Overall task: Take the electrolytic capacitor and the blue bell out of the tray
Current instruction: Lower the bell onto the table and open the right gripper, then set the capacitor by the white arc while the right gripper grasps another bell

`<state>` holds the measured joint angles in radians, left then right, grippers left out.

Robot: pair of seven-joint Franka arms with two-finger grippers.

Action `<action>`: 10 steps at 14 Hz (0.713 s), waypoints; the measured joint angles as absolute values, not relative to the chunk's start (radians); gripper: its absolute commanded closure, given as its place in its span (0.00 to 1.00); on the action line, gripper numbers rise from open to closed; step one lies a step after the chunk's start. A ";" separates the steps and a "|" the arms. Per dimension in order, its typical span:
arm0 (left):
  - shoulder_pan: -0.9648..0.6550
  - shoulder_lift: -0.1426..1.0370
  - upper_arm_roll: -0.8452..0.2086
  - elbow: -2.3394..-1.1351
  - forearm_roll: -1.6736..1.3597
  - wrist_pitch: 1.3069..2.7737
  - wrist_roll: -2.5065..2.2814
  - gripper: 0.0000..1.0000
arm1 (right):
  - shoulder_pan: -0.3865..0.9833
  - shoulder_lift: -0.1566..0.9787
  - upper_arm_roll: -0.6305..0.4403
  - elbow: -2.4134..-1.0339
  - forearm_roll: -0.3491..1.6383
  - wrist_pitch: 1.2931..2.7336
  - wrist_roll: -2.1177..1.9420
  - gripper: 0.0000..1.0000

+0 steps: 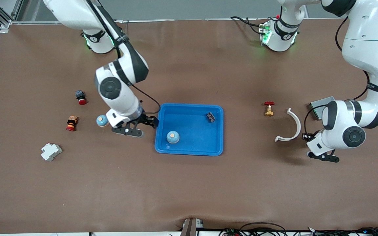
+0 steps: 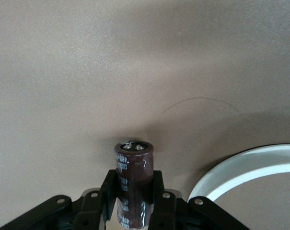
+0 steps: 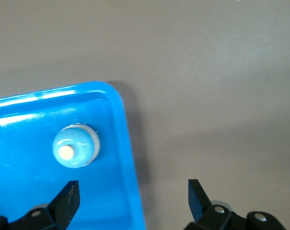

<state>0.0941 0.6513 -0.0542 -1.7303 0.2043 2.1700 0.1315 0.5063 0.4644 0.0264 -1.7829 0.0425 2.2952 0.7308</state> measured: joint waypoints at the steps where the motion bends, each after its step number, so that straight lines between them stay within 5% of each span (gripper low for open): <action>1: 0.094 0.652 -0.054 -1.730 0.204 2.170 0.131 1.00 | 0.525 0.502 0.026 -1.730 0.036 2.277 0.772 0.00; 3: 0.094 0.654 -0.054 -1.730 0.204 2.170 0.131 0.94 | 0.553 0.569 0.025 -1.639 0.034 2.255 0.824 0.00; 5: 0.094 0.655 -0.054 -1.730 0.204 2.170 0.131 0.58 | 0.573 0.628 0.024 -1.577 0.032 2.253 0.858 0.00; 7: 0.094 0.656 -0.055 -1.730 0.204 2.171 0.131 0.02 | 0.580 0.669 0.023 -1.544 0.029 2.253 0.876 0.00; 10: 0.094 0.656 -0.055 -1.728 0.204 2.176 0.131 0.00 | 0.585 0.707 0.022 -1.517 -0.004 2.254 0.917 0.00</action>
<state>0.0944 0.6559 -0.0547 -1.7277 0.2043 2.1757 0.1312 0.5846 0.7073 0.0217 -1.5175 -0.0041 2.2542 0.9175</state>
